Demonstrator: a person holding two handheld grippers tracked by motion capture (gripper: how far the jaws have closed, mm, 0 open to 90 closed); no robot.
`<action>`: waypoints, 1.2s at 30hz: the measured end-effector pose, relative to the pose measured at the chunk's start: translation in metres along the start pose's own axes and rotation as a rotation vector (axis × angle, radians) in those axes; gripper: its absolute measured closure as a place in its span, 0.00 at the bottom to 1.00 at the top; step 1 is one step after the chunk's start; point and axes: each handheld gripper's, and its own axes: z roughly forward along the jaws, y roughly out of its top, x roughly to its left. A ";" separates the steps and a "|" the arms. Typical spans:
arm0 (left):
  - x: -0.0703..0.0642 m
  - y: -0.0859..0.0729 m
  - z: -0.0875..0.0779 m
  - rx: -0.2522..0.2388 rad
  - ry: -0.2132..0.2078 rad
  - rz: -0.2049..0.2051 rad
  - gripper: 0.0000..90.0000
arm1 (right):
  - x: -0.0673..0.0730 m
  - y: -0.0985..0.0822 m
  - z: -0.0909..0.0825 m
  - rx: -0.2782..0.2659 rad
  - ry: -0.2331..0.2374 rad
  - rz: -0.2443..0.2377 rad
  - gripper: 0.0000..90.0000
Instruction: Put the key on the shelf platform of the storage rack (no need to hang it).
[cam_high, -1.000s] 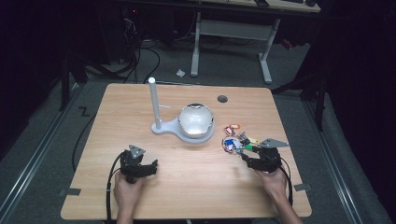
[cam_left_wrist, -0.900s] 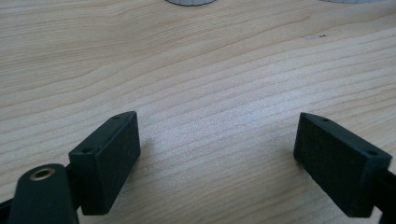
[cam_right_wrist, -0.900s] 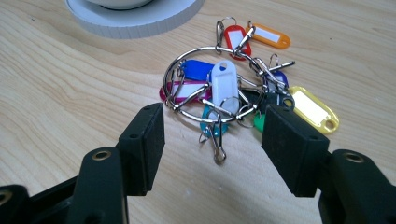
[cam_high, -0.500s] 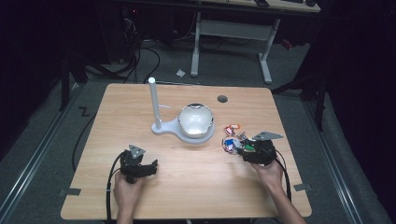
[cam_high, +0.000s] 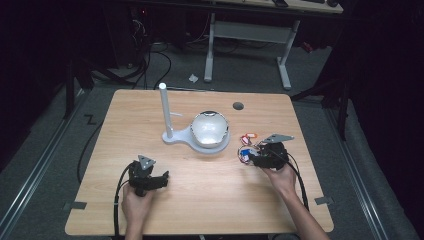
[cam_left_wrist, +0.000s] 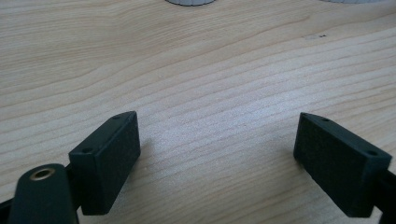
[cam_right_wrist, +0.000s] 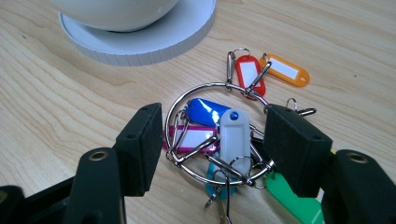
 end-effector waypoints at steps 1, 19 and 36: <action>0.000 0.000 0.000 0.000 0.001 0.000 0.17 | 0.000 0.000 0.001 0.003 -0.003 -0.001 0.42; 0.000 0.000 0.000 0.000 0.000 0.000 0.17 | -0.006 0.001 0.027 0.070 -0.036 0.006 0.40; 0.000 0.000 0.000 0.000 0.000 0.001 0.17 | -0.003 -0.002 0.043 0.124 -0.028 -0.039 0.54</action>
